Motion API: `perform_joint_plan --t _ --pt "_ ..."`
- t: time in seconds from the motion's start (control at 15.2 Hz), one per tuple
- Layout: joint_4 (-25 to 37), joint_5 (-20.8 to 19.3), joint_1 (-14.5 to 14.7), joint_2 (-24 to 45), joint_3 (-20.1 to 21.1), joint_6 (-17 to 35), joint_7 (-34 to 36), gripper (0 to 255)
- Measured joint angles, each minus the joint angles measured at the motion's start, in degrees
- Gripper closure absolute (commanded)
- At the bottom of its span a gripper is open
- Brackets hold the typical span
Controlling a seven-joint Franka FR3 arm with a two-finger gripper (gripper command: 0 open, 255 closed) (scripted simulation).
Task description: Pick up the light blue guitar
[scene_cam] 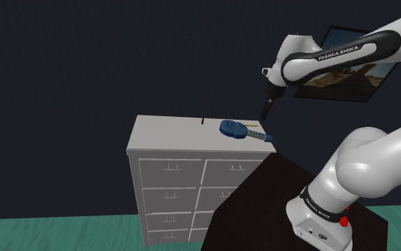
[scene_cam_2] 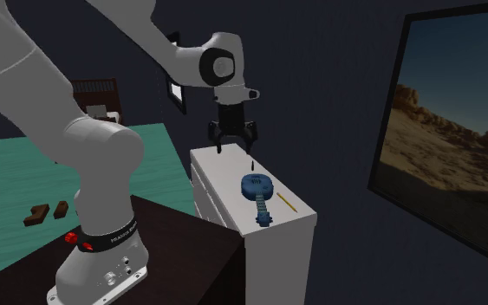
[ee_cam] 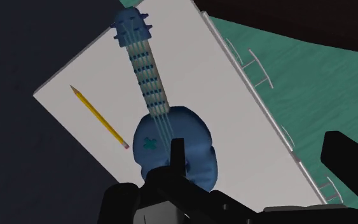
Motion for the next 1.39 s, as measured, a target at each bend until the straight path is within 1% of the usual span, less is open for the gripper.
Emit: perform_joint_plan --t 0.26,0.4,0.53,0.66,0.73,0.79,0.92,1.06,1.25,1.32,1.39 --pt "0.02 0.71 2.1 9.12 -5.82 9.91 -7.64 0" --pt "1.28 3.32 4.27 15.48 -9.34 15.25 -13.05 0" --pt "2.42 7.57 6.62 21.18 -12.39 19.69 -19.39 0" --pt "3.99 14.5 8.9 27.08 -14.6 23.25 -27.45 0" --pt "5.13 19.68 9.95 30.9 -14.81 25.15 -32.47 0" --pt "5.99 24.74 9.92 33.83 -14.28 26.39 -37.34 0" --pt "7.26 30.76 8.82 37.45 -12.79 27.83 -43.16 0" --pt "7.73 35.21 7.57 40.06 -10.87 29.3 -46.73 0" --pt "8.22 40.23 5.6 42.99 -8.04 31.09 -50.58 0" --pt "8.67 42.55 4.42 44.48 -6.48 31.87 -52.38 0" --pt "8.74 43.49 3.96 45.01 -5.84 32.23 -53.06 0"
